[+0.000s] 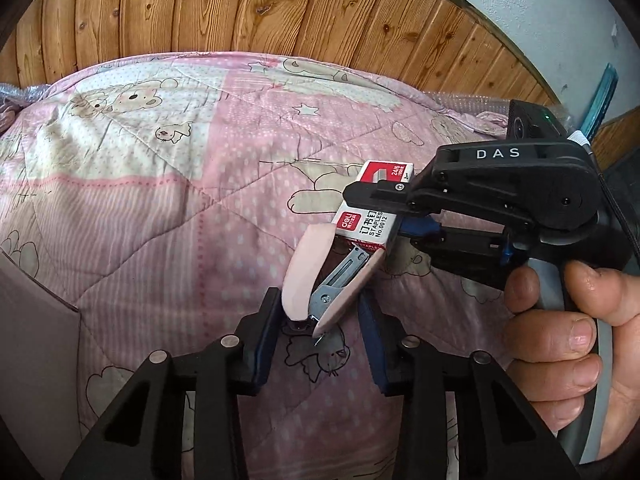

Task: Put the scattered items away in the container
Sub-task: 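Close the right tool on the red staple box while the left tool lowers to the stapler, then close the left tool on the pink stapler while the right tool holds the staple box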

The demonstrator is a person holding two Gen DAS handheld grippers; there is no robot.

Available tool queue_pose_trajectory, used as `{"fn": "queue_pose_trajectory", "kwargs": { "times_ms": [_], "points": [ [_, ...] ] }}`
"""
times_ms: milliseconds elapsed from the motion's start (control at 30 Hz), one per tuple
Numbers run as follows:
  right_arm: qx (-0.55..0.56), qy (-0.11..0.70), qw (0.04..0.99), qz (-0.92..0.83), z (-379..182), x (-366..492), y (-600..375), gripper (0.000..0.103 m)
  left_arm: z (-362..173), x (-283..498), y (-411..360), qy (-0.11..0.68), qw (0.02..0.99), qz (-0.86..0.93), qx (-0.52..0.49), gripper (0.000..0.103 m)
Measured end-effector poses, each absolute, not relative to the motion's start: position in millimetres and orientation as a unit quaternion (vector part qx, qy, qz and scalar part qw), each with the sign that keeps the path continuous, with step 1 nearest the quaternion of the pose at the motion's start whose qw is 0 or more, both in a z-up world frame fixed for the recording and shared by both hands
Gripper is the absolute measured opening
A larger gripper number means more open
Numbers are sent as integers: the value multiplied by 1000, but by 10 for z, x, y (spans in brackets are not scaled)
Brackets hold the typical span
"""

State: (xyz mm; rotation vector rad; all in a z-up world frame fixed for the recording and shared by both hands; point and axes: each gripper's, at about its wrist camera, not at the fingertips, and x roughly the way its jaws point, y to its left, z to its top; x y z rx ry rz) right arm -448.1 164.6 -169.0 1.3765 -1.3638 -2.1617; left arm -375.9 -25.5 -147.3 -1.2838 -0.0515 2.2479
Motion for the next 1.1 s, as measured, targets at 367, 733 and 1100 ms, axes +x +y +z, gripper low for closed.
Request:
{"fn": "queue_pose_trajectory", "kwargs": {
  "times_ms": [367, 733, 1100],
  "points": [
    [485, -430, 110, -754, -1670, -4315, 1571, 15, -1474, -3670, -97, 5, 300, 831, -468, 63],
    [472, -428, 110, -763, -1560, -4201, 1613, 15, -1477, -3627, -135, 12, 295, 835, -464, 42],
    [479, -401, 112, -773, -1583, -4188, 1483, 15, -1501, -3632, 22, 26, 308, 836, -454, 47]
  ]
}}
